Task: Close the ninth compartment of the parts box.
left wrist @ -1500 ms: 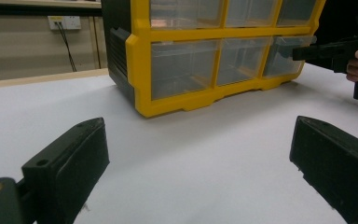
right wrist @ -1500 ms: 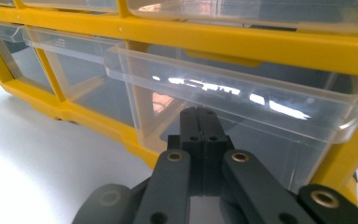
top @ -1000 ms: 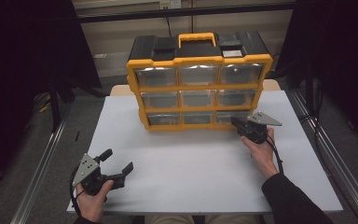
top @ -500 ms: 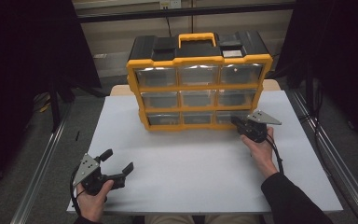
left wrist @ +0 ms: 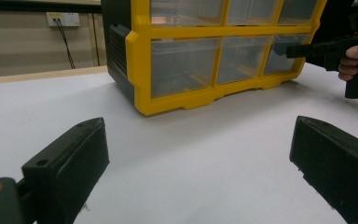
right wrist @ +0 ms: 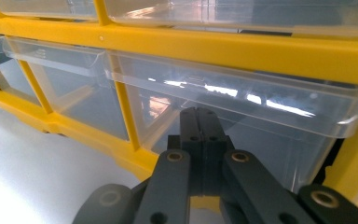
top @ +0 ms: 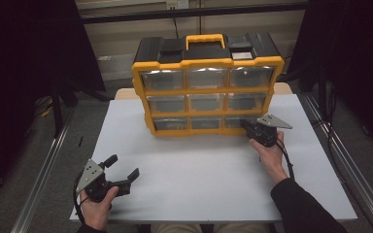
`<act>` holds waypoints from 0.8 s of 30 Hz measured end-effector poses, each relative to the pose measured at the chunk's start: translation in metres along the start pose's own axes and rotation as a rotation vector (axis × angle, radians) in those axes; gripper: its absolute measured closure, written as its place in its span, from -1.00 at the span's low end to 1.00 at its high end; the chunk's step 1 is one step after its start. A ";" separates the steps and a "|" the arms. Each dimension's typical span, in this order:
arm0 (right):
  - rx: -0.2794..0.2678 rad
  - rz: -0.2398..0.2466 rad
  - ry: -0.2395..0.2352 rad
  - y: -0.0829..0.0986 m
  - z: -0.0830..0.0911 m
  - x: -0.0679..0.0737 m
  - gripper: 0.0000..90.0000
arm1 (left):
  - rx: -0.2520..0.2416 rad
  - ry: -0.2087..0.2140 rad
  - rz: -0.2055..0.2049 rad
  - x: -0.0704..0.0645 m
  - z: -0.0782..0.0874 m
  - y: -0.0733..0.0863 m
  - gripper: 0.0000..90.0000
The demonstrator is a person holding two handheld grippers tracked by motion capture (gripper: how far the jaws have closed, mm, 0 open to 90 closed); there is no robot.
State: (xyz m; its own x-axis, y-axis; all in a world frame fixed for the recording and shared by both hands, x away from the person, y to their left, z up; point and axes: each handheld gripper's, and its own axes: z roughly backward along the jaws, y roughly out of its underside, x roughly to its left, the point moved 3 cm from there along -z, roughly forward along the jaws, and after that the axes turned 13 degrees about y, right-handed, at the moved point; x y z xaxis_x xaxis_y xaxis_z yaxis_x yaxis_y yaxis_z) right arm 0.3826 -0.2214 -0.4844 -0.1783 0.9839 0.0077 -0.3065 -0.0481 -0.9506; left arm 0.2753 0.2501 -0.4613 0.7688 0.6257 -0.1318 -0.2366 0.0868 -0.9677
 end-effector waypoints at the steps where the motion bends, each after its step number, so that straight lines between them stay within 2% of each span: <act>1: -0.002 -0.004 -0.001 0.000 0.000 0.000 1.00 | -0.005 0.008 0.012 -0.001 0.000 0.000 -0.91; 14: 0.003 0.002 0.005 -0.002 -0.002 0.002 1.00 | -0.002 -0.003 -0.003 -0.001 0.002 0.000 -0.90; 15: 0.007 0.009 0.005 -0.001 -0.003 0.003 1.00 | -0.006 0.000 0.008 -0.002 0.002 0.000 -0.91; 24: 0.011 0.011 0.009 0.000 -0.003 0.003 1.00 | 0.002 0.006 -0.008 -0.002 0.004 0.000 -0.91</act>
State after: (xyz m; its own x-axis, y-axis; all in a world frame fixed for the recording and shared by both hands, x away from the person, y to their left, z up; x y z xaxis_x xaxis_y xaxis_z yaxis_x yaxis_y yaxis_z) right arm 0.3852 -0.2178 -0.4855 -0.1730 0.9849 -0.0057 -0.3152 -0.0609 -0.9471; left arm 0.2711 0.2520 -0.4603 0.7740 0.6206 -0.1257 -0.2319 0.0932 -0.9683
